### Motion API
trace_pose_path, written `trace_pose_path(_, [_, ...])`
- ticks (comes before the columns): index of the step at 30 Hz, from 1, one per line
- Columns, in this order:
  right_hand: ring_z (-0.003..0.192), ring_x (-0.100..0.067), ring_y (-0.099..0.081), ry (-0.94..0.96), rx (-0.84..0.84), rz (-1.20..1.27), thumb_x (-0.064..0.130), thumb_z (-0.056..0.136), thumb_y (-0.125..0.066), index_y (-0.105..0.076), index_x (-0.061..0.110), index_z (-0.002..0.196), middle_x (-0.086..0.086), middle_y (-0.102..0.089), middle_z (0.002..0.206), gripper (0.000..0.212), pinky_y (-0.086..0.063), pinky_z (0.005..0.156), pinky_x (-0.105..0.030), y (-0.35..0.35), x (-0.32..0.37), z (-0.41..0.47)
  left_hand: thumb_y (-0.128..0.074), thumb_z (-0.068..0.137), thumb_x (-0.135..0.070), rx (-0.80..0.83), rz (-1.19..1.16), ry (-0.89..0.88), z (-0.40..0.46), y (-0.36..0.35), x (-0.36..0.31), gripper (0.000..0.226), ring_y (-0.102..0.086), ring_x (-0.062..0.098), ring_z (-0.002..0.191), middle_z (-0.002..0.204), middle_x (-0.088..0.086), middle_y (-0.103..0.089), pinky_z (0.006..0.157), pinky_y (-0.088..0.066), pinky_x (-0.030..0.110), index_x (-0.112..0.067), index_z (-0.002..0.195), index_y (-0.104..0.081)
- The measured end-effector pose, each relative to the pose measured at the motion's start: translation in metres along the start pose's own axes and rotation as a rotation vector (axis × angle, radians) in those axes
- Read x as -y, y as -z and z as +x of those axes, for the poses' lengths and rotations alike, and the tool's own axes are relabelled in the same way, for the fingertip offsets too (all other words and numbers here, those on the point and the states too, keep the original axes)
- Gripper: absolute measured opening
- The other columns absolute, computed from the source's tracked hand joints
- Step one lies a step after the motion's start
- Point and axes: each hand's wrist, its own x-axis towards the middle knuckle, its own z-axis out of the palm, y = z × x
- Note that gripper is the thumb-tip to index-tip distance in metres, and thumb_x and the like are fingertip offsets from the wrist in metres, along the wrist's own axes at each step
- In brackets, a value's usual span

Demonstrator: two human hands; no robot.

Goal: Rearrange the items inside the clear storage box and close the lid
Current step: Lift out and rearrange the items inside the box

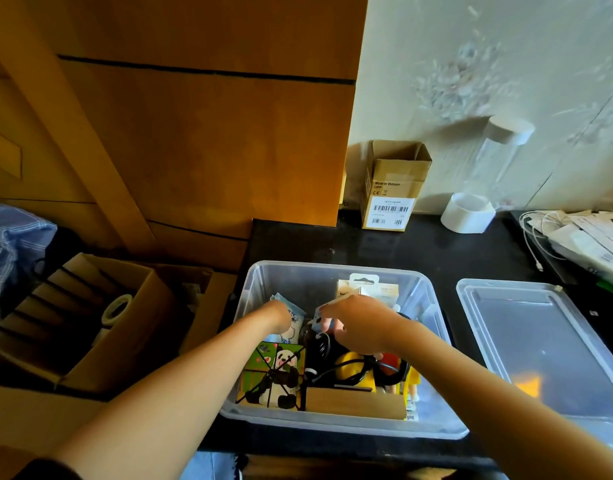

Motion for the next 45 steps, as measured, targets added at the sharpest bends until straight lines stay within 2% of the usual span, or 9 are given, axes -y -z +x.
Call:
trace_pose_path(3, [0.107, -0.022, -0.056, 0.046, -0.055, -0.003, 0.019, 0.093, -0.047, -0.060, 0.024, 0.121, -0.004, -0.061, 0.121, 0.031, -0.047, 0.089, -0.030, 0.004, -0.001, -0.002, -0.033, 0.096, 0.002, 0.033, -0.108, 0.122, -0.001, 0.002, -0.004, 0.038, -0.050, 0.030, 0.122, 0.137, 0.021, -0.047, 0.096, -0.043, 0.031, 0.007, 0.132, -0.046])
trace_pose_path(14, [0.077, -0.014, -0.063, -0.238, -0.454, 0.170, 0.011, 0.091, -0.047, -0.068, 0.021, 0.095, 0.002, -0.070, 0.091, 0.024, -0.051, 0.067, -0.024, 0.029, -0.044, -0.033, -0.049, 0.088, 0.003, -0.180, 0.011, 0.067, -0.004, 0.001, 0.000, 0.024, -0.062, 0.027, 0.100, 0.110, 0.014, -0.063, 0.071, -0.046, 0.030, -0.003, 0.109, -0.059])
trace_pose_path(20, [0.075, -0.022, -0.062, -0.427, -0.226, -0.027, 0.011, 0.091, -0.044, -0.065, 0.007, 0.091, -0.010, -0.067, 0.090, 0.022, -0.051, 0.068, -0.027, 0.026, -0.051, -0.036, -0.049, 0.090, -0.001, -0.089, -0.081, 0.046, -0.003, -0.003, 0.001, 0.024, -0.061, 0.025, 0.096, 0.111, 0.012, -0.061, 0.069, -0.044, 0.028, -0.004, 0.113, -0.055])
trace_pose_path(26, [0.092, -0.024, -0.062, -0.423, -0.082, -0.137, 0.010, 0.087, -0.053, -0.060, 0.006, 0.117, -0.011, -0.064, 0.109, 0.031, -0.049, 0.075, -0.024, 0.021, -0.052, -0.025, -0.053, 0.088, 0.001, -0.165, -0.093, 0.017, -0.012, -0.001, 0.003, 0.025, -0.062, 0.026, 0.098, 0.111, 0.013, -0.063, 0.076, -0.051, 0.032, -0.004, 0.112, -0.057])
trace_pose_path(29, [0.078, -0.021, -0.056, -0.432, -0.005, -0.145, 0.020, 0.090, -0.054, -0.061, 0.005, 0.113, -0.006, -0.059, 0.089, 0.029, -0.042, 0.058, -0.016, 0.018, -0.055, -0.015, -0.050, 0.088, 0.007, -0.169, -0.202, -0.039, -0.013, -0.005, 0.005, 0.046, -0.059, 0.025, 0.108, 0.130, 0.010, -0.056, 0.079, -0.050, 0.030, -0.009, 0.130, -0.054])
trace_pose_path(33, [0.069, -0.014, -0.052, -0.457, 0.077, -0.216, 0.029, 0.092, -0.052, -0.065, 0.007, 0.106, 0.000, -0.053, 0.071, 0.029, -0.037, 0.055, -0.017, 0.016, -0.053, -0.002, -0.038, 0.094, 0.002, -0.094, -0.269, -0.115, -0.013, -0.007, 0.007, 0.046, -0.060, 0.021, 0.092, 0.139, 0.007, -0.050, 0.063, -0.049, 0.026, -0.016, 0.135, -0.052])
trace_pose_path(37, [0.074, -0.015, -0.052, -0.490, 0.262, -0.208, 0.027, 0.095, -0.049, -0.058, 0.005, 0.118, 0.000, -0.048, 0.067, 0.033, -0.041, 0.057, -0.016, 0.024, -0.049, 0.005, -0.039, 0.095, -0.003, -0.099, -0.308, -0.112, -0.014, -0.008, 0.006, 0.038, -0.061, 0.027, 0.102, 0.123, 0.009, -0.061, 0.087, -0.051, 0.036, -0.012, 0.126, -0.060])
trace_pose_path(42, [0.083, -0.017, -0.054, -0.520, 0.385, -0.042, 0.026, 0.098, -0.047, -0.035, 0.010, 0.139, -0.005, -0.048, 0.091, 0.046, -0.047, 0.069, -0.023, 0.029, -0.044, 0.005, -0.038, 0.096, -0.009, -0.251, -0.334, -0.043, -0.018, -0.008, 0.003, 0.030, -0.062, 0.032, 0.097, 0.107, 0.016, -0.065, 0.077, -0.050, 0.036, -0.005, 0.111, -0.064])
trace_pose_path(45, [0.095, -0.026, -0.066, -0.617, 0.441, 0.015, 0.035, 0.093, -0.055, -0.043, 0.003, 0.131, -0.010, -0.055, 0.092, 0.051, -0.052, 0.071, -0.028, 0.028, -0.049, 0.010, -0.038, 0.092, -0.003, -0.149, -0.349, -0.028, -0.018, -0.010, 0.001, 0.023, -0.050, 0.033, 0.065, 0.070, 0.018, -0.050, 0.057, -0.033, 0.032, -0.001, 0.076, -0.055])
